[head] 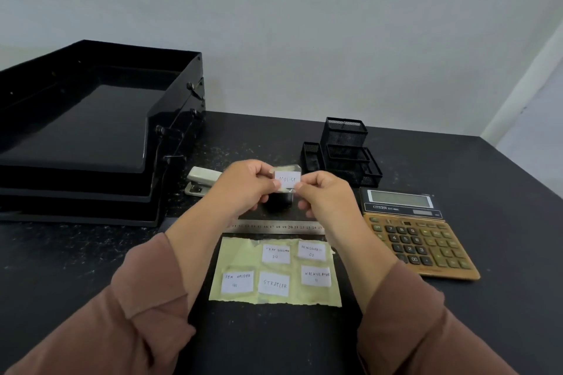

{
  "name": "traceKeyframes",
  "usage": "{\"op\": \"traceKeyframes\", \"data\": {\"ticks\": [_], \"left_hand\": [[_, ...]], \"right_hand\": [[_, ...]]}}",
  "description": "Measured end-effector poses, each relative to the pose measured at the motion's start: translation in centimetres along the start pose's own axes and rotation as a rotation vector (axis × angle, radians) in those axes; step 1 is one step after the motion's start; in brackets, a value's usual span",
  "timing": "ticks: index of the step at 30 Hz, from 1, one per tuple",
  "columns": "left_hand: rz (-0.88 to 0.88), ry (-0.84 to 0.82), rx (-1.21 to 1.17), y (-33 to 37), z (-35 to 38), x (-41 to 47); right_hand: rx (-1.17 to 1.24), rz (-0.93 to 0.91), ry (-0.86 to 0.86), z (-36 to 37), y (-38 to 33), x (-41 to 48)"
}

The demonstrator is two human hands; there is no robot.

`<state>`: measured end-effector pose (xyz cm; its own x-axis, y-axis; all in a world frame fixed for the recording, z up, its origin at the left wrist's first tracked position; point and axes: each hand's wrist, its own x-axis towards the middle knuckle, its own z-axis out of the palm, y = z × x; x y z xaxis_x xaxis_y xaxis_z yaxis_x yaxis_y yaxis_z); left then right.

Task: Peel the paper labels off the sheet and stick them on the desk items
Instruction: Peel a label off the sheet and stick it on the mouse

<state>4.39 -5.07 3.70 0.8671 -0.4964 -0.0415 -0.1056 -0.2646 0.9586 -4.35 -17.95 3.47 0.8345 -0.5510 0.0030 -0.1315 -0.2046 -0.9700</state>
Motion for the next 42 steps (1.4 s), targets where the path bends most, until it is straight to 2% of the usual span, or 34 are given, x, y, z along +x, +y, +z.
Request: {"op": "traceKeyframes", "data": {"ticks": [4, 8, 14, 21, 32, 42], "left_hand": [[0.036, 0.108, 0.008, -0.3, 0.6, 0.6], [0.050, 0.160, 0.011, -0.8, 0.7, 1.0], [0.062, 0.214, 0.093, -1.5, 0.9, 1.5], [0.123, 0.272, 0.279, -1.8, 1.9, 1.7], [0.227, 0.261, 0.493, -2.0, 2.2, 1.4], [0.244, 0.257, 0.631, -2.3, 2.5, 1.6]], "right_hand": [[-0.014, -0.007, 0.030, 0.6, -0.5, 1.6], [-0.116, -0.137, 0.078, 1.4, 0.6, 2.2], [-0.264, -0.252, 0.049, 1.9, 1.5, 2.8], [-0.373, -0.252, 0.032, 1.8, 1.8, 3.3], [-0.492, -0.294, 0.011, 2.1, 2.4, 3.5], [-0.472, -0.238, -0.004, 2.2, 2.8, 3.8]]}}
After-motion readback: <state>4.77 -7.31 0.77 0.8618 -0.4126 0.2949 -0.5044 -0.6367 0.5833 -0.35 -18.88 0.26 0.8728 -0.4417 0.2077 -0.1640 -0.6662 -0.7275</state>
